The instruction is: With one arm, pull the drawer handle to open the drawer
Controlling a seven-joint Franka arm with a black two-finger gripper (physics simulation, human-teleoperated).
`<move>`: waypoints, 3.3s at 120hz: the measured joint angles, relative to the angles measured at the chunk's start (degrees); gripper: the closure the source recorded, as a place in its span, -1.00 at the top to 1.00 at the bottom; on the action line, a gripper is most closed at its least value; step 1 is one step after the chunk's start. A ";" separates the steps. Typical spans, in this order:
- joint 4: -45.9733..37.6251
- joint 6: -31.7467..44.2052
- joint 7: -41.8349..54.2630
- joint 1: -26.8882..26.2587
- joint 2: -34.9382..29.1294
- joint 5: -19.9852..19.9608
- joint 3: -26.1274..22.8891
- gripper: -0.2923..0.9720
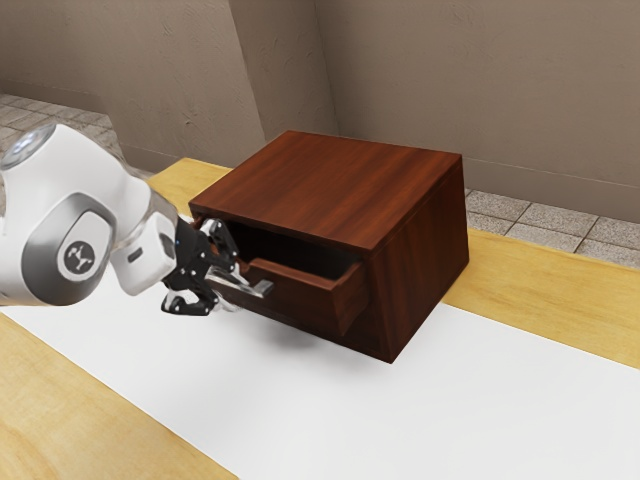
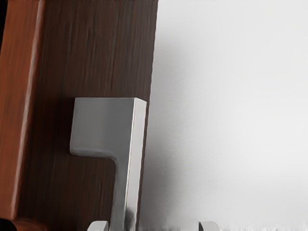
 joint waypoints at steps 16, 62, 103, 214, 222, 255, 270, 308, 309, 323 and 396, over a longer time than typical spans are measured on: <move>-3.17 -0.07 -0.33 0.03 -3.98 1.11 0.02 -0.28; -6.90 -0.12 -1.03 0.07 -7.94 2.12 0.78 -0.54; -8.81 -1.97 -1.50 -0.19 -11.25 5.22 1.15 -0.59; -13.60 -8.78 -1.99 -1.28 -19.32 7.99 2.92 -0.41; -13.48 -9.13 -2.01 -1.34 -19.43 8.56 2.87 -0.42; -13.43 -10.26 -2.07 -1.49 -20.20 9.40 2.86 -0.51; -13.48 -10.79 -2.10 -1.50 -20.73 9.46 2.84 -0.56; -13.45 -11.33 -2.10 -2.15 -21.23 9.43 2.84 -0.62; -13.46 -11.34 -2.10 -2.15 -21.24 9.43 2.84 -0.62; -13.17 -11.56 -2.10 -2.30 -21.25 9.44 2.78 -0.60; 27.93 -37.86 -7.13 -2.87 -9.85 12.89 -5.51 -0.10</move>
